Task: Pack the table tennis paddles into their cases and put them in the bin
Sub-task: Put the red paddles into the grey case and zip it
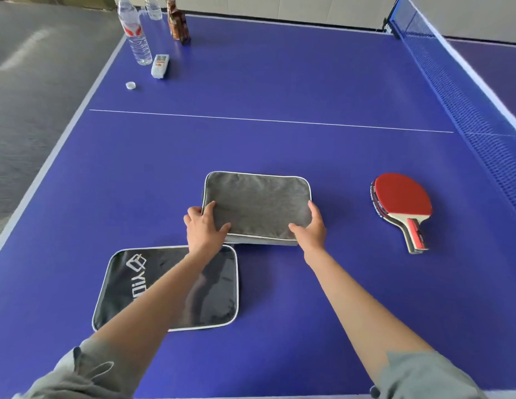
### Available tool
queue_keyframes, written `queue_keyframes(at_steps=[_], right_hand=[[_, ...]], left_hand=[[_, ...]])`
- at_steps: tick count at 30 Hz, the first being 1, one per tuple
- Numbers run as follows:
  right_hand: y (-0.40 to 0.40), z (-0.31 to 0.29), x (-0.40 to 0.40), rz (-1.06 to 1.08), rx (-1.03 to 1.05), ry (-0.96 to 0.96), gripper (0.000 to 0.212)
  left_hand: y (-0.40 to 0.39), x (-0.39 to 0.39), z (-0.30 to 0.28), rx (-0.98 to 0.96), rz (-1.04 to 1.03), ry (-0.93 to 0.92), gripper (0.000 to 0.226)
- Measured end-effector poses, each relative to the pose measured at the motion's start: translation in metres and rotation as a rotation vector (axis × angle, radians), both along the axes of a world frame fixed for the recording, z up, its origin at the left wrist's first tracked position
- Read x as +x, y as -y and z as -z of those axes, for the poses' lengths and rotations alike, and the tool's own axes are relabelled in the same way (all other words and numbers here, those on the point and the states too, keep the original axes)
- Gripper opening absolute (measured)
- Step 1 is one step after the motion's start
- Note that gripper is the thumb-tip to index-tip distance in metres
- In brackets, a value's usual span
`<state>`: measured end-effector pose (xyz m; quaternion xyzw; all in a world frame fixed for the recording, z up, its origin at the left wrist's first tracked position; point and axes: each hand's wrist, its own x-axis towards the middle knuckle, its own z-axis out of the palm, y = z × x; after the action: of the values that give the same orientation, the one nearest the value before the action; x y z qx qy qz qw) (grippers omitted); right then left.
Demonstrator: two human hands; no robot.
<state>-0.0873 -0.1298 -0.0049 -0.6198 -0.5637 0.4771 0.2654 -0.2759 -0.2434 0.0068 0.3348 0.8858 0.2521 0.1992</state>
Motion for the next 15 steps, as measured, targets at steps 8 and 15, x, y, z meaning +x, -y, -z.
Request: queue_keyframes(at_steps=[8,15], right_hand=[[0.007,0.017,0.129,0.073,0.035,0.048,0.069],[0.004,0.028,0.204,0.011,0.025,0.099,0.068]], left_hand=[[0.02,0.142,0.015,0.036,-0.007,0.154,0.086],[0.031,0.217,0.032,0.072,-0.103,0.209,0.086]])
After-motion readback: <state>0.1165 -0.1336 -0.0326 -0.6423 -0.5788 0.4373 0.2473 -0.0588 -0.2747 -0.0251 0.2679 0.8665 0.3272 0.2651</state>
